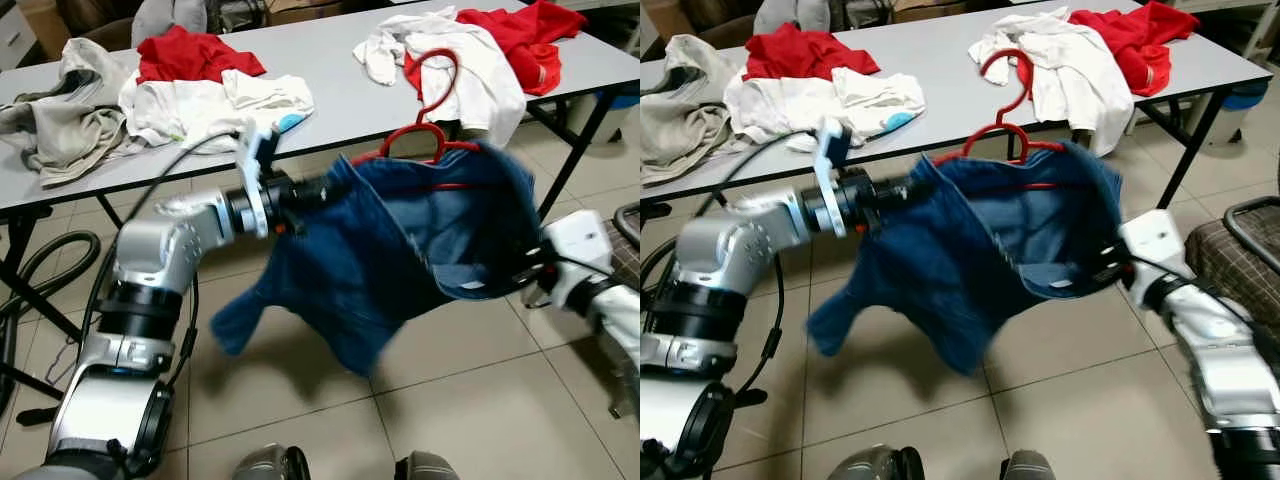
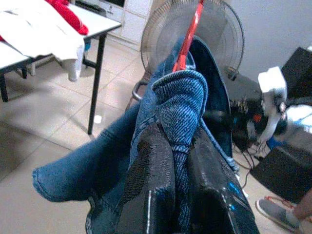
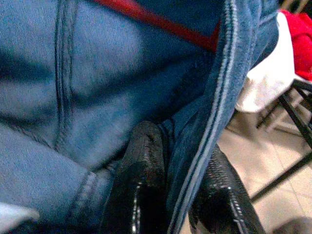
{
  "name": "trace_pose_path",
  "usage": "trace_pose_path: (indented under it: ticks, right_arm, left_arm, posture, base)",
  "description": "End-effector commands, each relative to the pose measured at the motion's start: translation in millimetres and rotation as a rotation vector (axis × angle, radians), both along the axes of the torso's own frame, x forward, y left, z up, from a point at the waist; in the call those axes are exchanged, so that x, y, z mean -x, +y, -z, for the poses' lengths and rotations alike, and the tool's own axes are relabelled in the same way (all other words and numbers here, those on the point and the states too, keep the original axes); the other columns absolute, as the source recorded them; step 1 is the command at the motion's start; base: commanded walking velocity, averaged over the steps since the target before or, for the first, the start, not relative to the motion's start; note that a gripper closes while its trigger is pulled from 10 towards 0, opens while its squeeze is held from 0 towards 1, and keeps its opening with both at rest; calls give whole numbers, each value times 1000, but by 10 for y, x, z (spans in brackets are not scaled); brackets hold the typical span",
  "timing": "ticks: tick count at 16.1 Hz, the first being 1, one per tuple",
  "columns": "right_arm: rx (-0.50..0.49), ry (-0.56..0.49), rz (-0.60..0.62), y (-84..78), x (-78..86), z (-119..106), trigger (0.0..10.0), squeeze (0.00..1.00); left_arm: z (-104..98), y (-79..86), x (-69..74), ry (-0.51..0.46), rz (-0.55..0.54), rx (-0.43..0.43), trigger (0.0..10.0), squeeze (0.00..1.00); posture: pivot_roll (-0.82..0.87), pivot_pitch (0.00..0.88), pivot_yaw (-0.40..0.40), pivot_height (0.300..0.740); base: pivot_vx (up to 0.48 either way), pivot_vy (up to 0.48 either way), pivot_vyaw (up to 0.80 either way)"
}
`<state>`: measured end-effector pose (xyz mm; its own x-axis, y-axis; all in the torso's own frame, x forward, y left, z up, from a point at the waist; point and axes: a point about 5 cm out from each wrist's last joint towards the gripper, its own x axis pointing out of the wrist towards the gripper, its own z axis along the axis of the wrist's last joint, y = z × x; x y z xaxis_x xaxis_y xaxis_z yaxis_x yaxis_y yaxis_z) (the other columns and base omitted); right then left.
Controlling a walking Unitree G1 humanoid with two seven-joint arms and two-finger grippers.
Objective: Hang hanger
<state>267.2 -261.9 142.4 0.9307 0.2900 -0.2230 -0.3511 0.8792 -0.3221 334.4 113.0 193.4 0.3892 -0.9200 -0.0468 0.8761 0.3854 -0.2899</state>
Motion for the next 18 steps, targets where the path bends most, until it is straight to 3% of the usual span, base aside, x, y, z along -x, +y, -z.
trace_pose_path:
  ticks: [1, 5, 9, 13, 18]
  right_arm:
    - [-32, -52, -92, 7, 45, -176, 10000, 1000]
    - [-42, -78, -278, -12, 174, -459, 10000, 1000]
    - [31, 106, -416, -158, 454, -547, 10000, 1000]
    - [-55, -65, -411, -262, 382, -1020, 10000, 1000]
    - [5, 41, -683, -104, 279, -1290, 10000, 1000]
  left_arm:
    - [-37, 54, -6, -54, -9, -31, 0, 0]
    - [50, 77, 12, -94, 18, -90, 0, 0]
    - [89, 108, 4, -125, 37, -125, 0, 0]
    - [123, 122, 45, -165, 129, -176, 0, 0]
    - [66, -23, 125, -237, 311, -221, 0, 0]
  posture:
    - [-209, 0, 114, 740]
    - [-217, 0, 114, 740]
    - [-221, 0, 108, 740]
    - [-235, 0, 113, 740]
    - [-231, 0, 85, 740]
  base:
    - [0, 0, 0]
    - [0, 0, 0]
    - [0, 0, 0]
    - [0, 0, 0]
    - [0, 0, 0]
